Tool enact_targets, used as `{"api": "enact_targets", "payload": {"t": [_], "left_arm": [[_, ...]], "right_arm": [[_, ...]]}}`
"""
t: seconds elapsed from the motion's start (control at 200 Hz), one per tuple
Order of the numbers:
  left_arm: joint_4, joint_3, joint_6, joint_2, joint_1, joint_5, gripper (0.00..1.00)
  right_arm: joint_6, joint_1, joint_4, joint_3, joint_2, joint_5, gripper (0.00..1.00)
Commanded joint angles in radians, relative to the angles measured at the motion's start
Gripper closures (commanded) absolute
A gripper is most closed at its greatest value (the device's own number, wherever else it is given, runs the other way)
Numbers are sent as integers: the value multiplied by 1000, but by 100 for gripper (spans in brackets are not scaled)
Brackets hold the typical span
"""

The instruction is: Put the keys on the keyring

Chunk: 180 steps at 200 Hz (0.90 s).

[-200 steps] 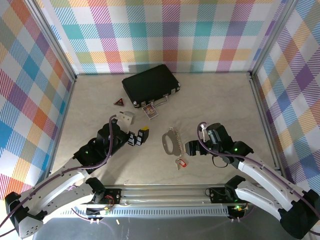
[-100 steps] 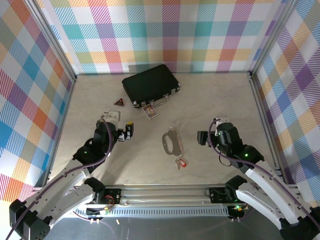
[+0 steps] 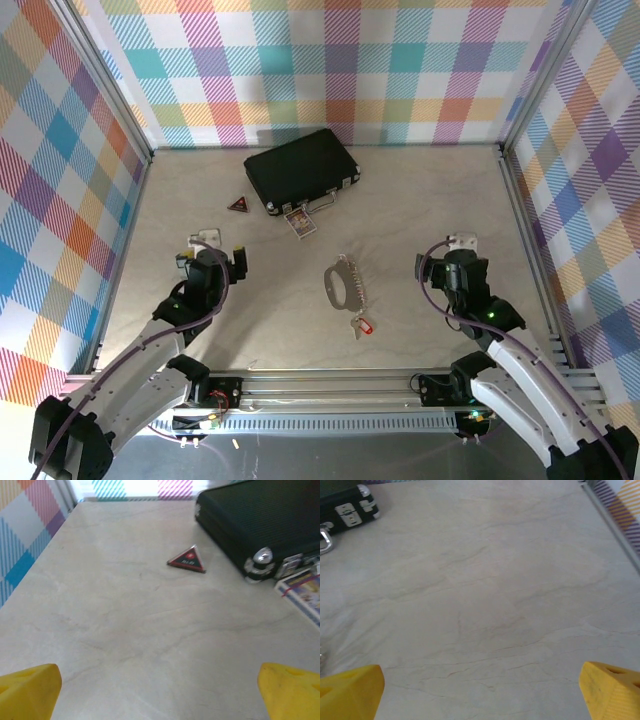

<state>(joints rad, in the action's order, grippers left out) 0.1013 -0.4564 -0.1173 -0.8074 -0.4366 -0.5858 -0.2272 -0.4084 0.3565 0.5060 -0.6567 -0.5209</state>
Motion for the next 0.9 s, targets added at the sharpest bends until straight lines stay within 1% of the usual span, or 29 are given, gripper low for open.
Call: {"api": "enact_targets", "payload": {"t": [0.0,0.11,0.28,0.35,0.445,0.57,0.745,0.895], "left_arm": [[-104,39,-12,-7,44,-30,0],[-156,58,-5,-41,88,-18,0],[-262,87,2,-97,141,8,0],[-316,106,2,-125,162,21,0],[-397,128,12,-174,180,15,0],[-543,174,38,-241,192,11,0],[-683,195,68,-320,203,40,0],[-788,186,90,-399,218,63,0]], "right_arm": [[81,30,-125,-40,39,-56,1],[90,78,-185,-85,60,-49,1],[140,141,-327,-163,38,36,1],[158,168,-367,-179,10,88,1],[163,197,-408,-189,-38,110,1],[160,225,-486,-218,-98,132,1],[171,240,-609,-260,-196,139,1],[195,254,-685,-260,-265,161,1]]}}
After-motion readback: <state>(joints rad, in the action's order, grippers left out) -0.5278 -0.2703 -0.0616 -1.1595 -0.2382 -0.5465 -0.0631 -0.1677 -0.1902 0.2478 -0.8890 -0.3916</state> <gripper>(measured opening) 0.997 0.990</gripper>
